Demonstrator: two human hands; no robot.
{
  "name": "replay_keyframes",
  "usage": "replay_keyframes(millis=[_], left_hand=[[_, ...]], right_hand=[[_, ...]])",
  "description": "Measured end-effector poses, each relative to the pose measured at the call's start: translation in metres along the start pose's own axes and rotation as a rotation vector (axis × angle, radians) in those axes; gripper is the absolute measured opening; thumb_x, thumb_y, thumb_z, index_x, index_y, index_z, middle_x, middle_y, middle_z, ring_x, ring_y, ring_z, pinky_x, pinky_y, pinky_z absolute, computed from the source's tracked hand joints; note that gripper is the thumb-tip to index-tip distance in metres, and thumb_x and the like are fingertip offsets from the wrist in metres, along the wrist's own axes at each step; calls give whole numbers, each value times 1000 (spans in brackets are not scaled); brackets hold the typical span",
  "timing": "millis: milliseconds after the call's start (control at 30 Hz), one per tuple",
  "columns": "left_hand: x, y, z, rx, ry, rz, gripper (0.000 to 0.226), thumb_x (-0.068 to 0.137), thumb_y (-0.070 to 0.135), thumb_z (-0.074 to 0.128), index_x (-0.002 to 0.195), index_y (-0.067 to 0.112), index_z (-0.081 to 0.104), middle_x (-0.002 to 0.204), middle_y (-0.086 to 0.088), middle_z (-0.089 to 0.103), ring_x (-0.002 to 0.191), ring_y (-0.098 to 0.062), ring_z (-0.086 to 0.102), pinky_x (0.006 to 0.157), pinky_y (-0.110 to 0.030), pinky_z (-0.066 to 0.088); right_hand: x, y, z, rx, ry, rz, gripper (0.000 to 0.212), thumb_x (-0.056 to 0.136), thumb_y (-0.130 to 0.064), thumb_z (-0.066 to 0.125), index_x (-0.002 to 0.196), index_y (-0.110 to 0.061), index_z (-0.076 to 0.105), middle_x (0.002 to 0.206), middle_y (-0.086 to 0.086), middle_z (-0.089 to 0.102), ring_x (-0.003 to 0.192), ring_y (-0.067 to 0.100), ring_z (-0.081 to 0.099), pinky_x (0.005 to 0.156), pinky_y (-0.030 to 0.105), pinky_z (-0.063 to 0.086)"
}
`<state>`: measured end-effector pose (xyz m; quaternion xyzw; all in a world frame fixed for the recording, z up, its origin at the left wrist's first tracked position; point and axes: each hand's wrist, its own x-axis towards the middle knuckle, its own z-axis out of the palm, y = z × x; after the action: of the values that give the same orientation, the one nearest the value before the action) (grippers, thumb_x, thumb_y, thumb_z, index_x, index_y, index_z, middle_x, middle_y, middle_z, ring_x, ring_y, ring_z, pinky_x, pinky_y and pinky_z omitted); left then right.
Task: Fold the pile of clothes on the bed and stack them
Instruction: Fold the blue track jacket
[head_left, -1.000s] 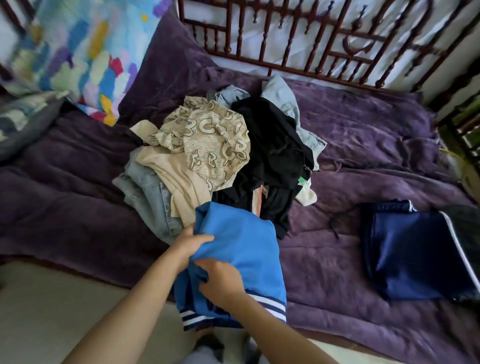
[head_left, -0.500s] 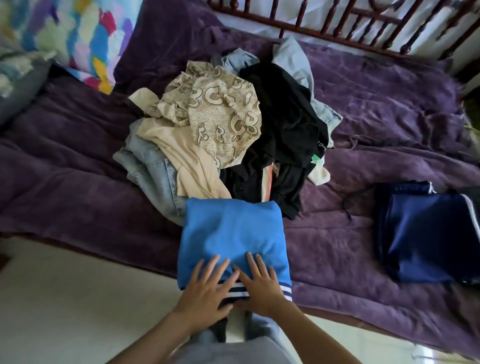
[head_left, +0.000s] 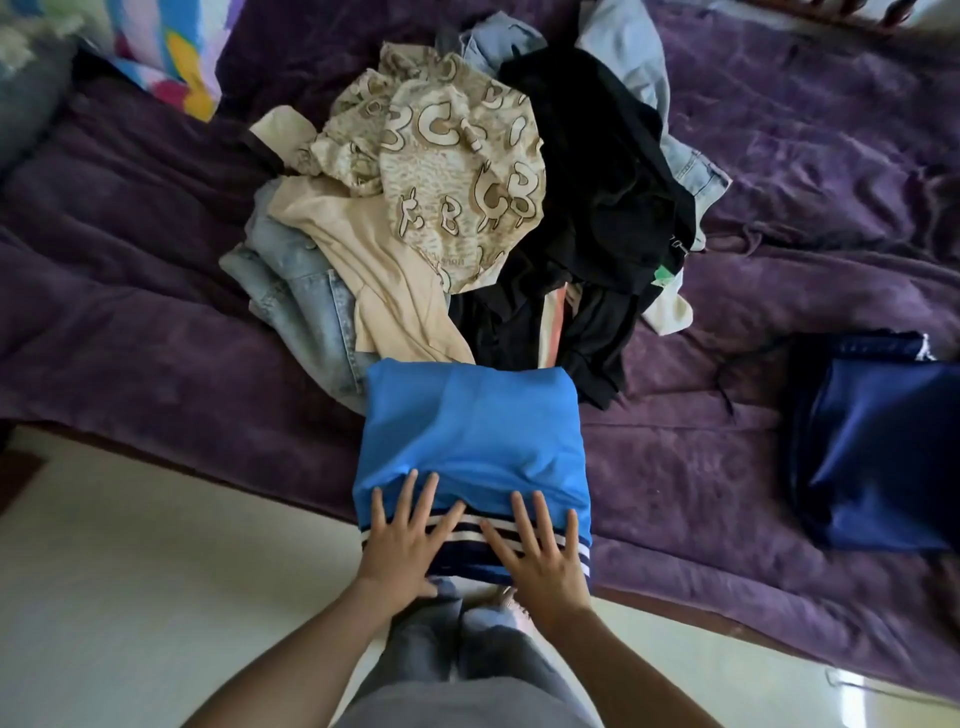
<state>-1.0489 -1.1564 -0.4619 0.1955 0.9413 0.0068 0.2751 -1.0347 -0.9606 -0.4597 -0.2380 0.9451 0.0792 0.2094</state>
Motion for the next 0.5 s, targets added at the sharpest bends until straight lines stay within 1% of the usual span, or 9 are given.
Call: replay_keyframes(millis=[33,100,167,200,267,333,400,467,500], left_hand=[[1,3,0,9,5,-8,131,9,53,88,127,24,40,134,-18,37,120,-40,42,79,-68,44],[7,5,0,43,34,-16,118,24,37,94,127,24,40,134,-20,38,116,-46,51,78,-67,45],[14,3,-2,90,53,-10,105,35,28,94,126,23,41,130,-21,45,108,-44,59,74,-65,47],[17,1,-3,106,53,-6,103,36,26,93,125,22,41,125,-22,52,103,-44,62,70,-62,50],[22,-1,-5,108,68,23,104,30,23,94,120,21,43,110,-21,65,91,-43,66,62,-54,53],[25,-4,-12,101,75,47,106,20,19,91,115,19,44,96,-17,69,76,-38,67,55,-45,54],[29,-9,-18,44,80,61,103,14,15,88,108,19,45,81,-11,67,59,-32,63,47,-36,51],[32,-14,-36,-5,115,67,91,23,10,86,105,19,48,71,-6,64,54,-29,61,43,-30,50],[33,-16,-47,-58,109,87,80,36,7,84,108,19,51,77,-6,64,63,-30,64,47,-33,53]], right_hand=[[3,1,3,14,32,8,143,39,-41,86,150,-25,-2,154,22,-11,137,42,8,102,64,9],[8,4,9,1,137,26,140,48,-39,85,149,-24,-10,155,23,-7,140,44,5,101,66,10],[13,13,10,-25,178,36,136,53,-41,83,149,-24,-12,152,20,14,137,43,17,97,66,24],[15,18,8,-32,177,38,135,55,-44,82,148,-24,-14,147,15,24,132,39,27,92,65,34],[15,26,5,-6,155,59,135,55,-47,80,148,-24,-15,138,9,33,124,33,36,83,59,48],[15,30,-3,50,98,113,137,45,-47,85,148,-29,-4,137,11,39,122,34,38,78,58,50],[13,30,-8,116,41,137,130,30,-45,91,140,-30,22,132,14,53,119,38,47,74,60,51],[10,32,-15,129,0,130,125,22,-49,91,131,-30,33,125,12,61,113,37,58,73,60,52],[9,33,-19,137,-7,123,125,20,-53,90,130,-31,34,124,13,61,111,36,59,74,59,51]])
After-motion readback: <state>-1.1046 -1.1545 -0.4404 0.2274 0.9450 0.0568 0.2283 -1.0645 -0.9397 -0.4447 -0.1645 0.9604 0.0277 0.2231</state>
